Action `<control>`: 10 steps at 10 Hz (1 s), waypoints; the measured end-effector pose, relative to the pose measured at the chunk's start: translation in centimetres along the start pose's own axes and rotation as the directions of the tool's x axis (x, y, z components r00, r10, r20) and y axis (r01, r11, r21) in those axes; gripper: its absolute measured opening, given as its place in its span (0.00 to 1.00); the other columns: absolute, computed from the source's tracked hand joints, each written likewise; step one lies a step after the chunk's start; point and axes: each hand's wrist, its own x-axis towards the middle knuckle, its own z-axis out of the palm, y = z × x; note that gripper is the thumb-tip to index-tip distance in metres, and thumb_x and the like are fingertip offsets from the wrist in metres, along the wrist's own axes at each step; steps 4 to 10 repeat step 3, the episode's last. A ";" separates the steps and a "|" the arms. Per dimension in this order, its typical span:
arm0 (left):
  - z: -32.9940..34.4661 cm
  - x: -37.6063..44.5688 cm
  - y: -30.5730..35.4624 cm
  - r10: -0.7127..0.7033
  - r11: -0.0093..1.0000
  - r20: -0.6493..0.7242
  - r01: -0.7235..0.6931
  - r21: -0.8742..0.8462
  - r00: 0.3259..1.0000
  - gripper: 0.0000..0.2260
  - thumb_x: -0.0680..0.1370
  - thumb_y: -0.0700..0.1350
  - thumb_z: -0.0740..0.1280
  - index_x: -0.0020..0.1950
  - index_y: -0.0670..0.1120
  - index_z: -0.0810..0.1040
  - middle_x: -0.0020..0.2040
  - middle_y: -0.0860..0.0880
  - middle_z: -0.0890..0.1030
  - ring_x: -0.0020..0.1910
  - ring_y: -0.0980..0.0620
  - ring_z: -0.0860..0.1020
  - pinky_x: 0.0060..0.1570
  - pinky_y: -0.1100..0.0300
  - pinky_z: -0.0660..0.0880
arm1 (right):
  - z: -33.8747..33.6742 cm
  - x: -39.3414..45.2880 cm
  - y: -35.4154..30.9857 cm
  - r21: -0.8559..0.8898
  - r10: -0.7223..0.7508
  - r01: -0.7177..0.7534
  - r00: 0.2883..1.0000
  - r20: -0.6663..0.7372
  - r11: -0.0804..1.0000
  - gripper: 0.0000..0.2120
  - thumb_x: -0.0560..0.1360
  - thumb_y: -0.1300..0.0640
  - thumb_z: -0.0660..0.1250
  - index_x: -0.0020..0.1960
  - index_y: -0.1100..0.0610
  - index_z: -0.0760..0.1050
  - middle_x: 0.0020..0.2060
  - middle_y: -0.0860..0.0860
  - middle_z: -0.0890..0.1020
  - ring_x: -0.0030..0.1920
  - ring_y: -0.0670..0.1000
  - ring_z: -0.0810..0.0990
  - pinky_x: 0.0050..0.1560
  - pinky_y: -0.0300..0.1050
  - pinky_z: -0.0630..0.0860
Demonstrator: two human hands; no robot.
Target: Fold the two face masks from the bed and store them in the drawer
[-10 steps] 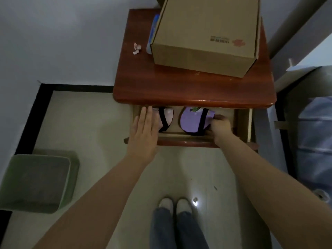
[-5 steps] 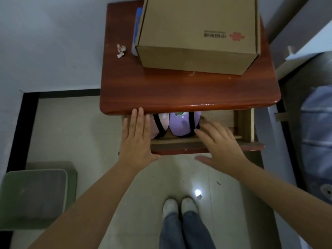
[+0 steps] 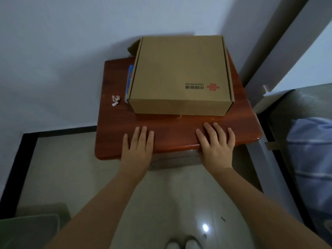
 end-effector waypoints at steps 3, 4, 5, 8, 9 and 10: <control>-0.5 -0.4 0.9 -0.128 0.939 0.098 0.152 -0.307 0.987 0.29 0.72 0.49 0.68 0.65 0.31 0.66 0.66 0.30 0.69 0.67 0.31 0.66 0.65 0.39 0.65 | -3.9 0.3 0.4 0.386 -0.008 -0.119 0.950 0.313 0.915 0.31 0.66 0.46 0.72 0.64 0.57 0.69 0.66 0.57 0.71 0.68 0.59 0.66 0.70 0.59 0.58; -0.5 -0.4 0.9 -0.128 0.939 0.098 0.152 -0.307 0.987 0.29 0.72 0.49 0.68 0.65 0.31 0.66 0.66 0.30 0.69 0.67 0.31 0.66 0.65 0.39 0.65 | -3.9 0.3 0.4 0.386 -0.008 -0.119 0.950 0.313 0.915 0.31 0.66 0.46 0.72 0.64 0.57 0.69 0.66 0.57 0.71 0.68 0.59 0.66 0.70 0.59 0.58; -0.5 -0.4 0.9 -0.128 0.939 0.098 0.152 -0.307 0.987 0.29 0.72 0.49 0.68 0.65 0.31 0.66 0.66 0.30 0.69 0.67 0.31 0.66 0.65 0.39 0.65 | -3.9 0.3 0.4 0.386 -0.008 -0.119 0.950 0.313 0.915 0.31 0.66 0.46 0.72 0.64 0.57 0.69 0.66 0.57 0.71 0.68 0.59 0.66 0.70 0.59 0.58; -0.5 -0.4 0.9 -0.128 0.939 0.098 0.152 -0.307 0.987 0.29 0.72 0.49 0.68 0.65 0.31 0.66 0.66 0.30 0.69 0.67 0.31 0.66 0.65 0.39 0.65 | -3.9 0.3 0.4 0.386 -0.008 -0.119 0.950 0.313 0.915 0.31 0.66 0.46 0.72 0.64 0.57 0.69 0.66 0.57 0.71 0.68 0.59 0.66 0.70 0.59 0.58; -0.5 -0.4 0.9 -0.128 0.939 0.098 0.152 -0.307 0.987 0.29 0.72 0.49 0.68 0.65 0.31 0.66 0.66 0.30 0.69 0.67 0.31 0.66 0.65 0.39 0.65 | -3.9 0.3 0.4 0.386 -0.008 -0.119 0.950 0.313 0.915 0.31 0.66 0.46 0.72 0.64 0.57 0.69 0.66 0.57 0.71 0.68 0.59 0.66 0.70 0.59 0.58; -0.5 -0.4 0.9 -0.128 0.939 0.098 0.152 -0.307 0.987 0.29 0.72 0.49 0.68 0.65 0.31 0.66 0.66 0.30 0.69 0.67 0.31 0.66 0.65 0.39 0.65 | -3.9 0.3 0.4 0.386 -0.008 -0.119 0.950 0.313 0.915 0.31 0.66 0.46 0.72 0.64 0.57 0.69 0.66 0.57 0.71 0.68 0.59 0.66 0.70 0.59 0.58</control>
